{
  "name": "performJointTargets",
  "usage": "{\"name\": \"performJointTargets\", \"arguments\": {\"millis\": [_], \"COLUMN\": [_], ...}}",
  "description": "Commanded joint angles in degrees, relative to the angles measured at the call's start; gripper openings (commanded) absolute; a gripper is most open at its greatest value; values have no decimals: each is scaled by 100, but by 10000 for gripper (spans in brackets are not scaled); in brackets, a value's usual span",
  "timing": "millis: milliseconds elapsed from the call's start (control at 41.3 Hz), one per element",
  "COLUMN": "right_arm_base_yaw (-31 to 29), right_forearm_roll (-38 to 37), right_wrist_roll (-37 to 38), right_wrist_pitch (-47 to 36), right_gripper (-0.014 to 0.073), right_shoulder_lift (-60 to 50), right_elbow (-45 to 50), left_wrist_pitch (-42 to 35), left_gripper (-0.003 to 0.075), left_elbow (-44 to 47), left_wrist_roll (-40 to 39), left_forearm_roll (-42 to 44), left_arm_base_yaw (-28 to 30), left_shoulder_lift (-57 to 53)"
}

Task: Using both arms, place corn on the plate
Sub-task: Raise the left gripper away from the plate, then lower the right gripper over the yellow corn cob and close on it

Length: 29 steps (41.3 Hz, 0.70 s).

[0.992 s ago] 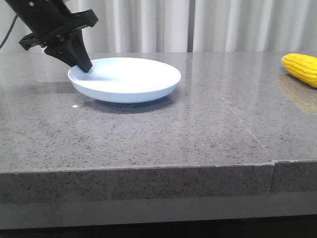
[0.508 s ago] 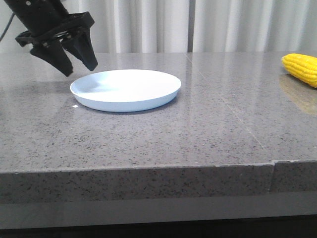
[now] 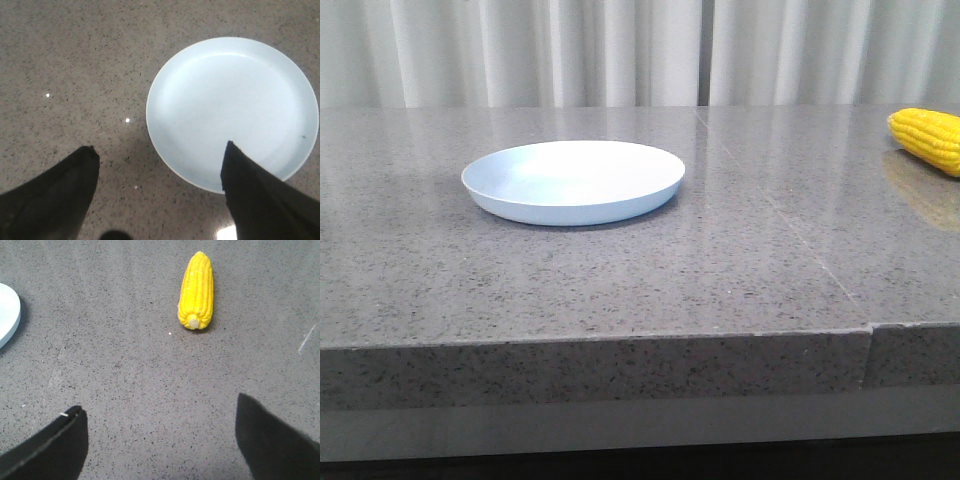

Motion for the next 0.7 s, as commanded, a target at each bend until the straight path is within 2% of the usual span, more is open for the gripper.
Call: {"name": "performJointTargets", "arguments": {"millis": [0, 387, 677], "right_arm_base_yaw": [-27, -27, -27], "right_forearm_roll": [-69, -69, -69], "right_wrist_roll": [-47, -47, -47], "right_wrist_pitch": [-371, -371, -445], "right_gripper": [626, 626, 626], "right_shoulder_lift": [60, 60, 60], "right_elbow": [-180, -180, -180], "left_wrist_pitch": [-356, -749, -774], "left_gripper": [491, 491, 491], "left_elbow": [320, 2411, 3297], "left_wrist_roll": [-239, -798, -801], "left_forearm_roll": [302, 212, -18], "left_arm_base_yaw": [-191, -203, -203], "left_shoulder_lift": [-750, -3073, -4404]}}
